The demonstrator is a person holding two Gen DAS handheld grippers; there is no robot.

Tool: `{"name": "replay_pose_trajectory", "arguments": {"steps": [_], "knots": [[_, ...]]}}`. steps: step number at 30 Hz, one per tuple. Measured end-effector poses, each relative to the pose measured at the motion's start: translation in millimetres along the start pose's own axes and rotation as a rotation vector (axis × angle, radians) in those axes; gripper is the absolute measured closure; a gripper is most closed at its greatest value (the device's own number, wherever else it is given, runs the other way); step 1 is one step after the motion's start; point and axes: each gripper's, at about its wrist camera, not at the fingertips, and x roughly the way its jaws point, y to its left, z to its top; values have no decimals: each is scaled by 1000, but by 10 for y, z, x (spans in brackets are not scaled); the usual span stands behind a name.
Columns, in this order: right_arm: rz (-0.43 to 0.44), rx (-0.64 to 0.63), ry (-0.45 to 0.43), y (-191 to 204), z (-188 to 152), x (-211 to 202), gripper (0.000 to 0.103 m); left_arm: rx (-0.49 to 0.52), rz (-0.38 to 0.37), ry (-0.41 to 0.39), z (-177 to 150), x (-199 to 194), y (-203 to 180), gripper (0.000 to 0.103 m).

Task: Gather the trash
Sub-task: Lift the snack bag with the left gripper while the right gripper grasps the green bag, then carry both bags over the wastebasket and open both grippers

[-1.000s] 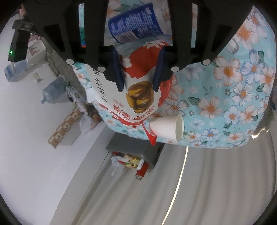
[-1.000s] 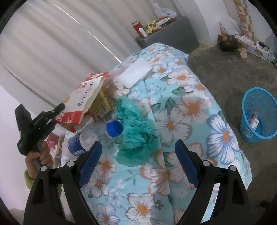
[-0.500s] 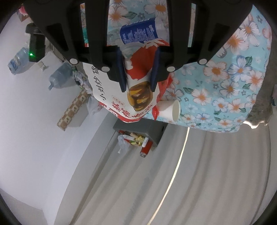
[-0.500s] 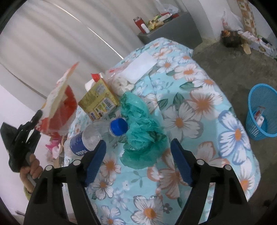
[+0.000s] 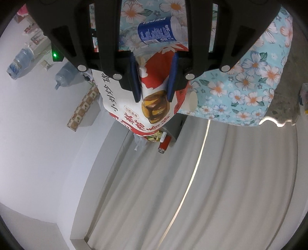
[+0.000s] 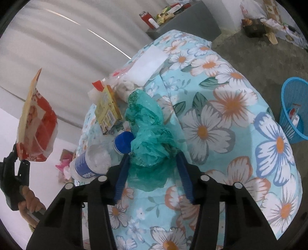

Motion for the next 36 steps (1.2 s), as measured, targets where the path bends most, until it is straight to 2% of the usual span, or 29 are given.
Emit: {"name": "replay_pose_trajectory", "arguments": {"steps": [9, 18, 27, 36], "knots": [[48, 28, -6, -79, -74, -150, 63, 31, -9, 18, -45, 78, -128, 78], [94, 35, -68, -165, -107, -491, 64, 73, -56, 49, -68, 161, -435, 78], [103, 96, -200, -494, -147, -1053, 64, 148, -164, 97, -103, 395, -1089, 78], [82, 246, -350, -1275, -233, -1653, 64, 228, -274, 219, -334, 1025, -1990, 78]]}}
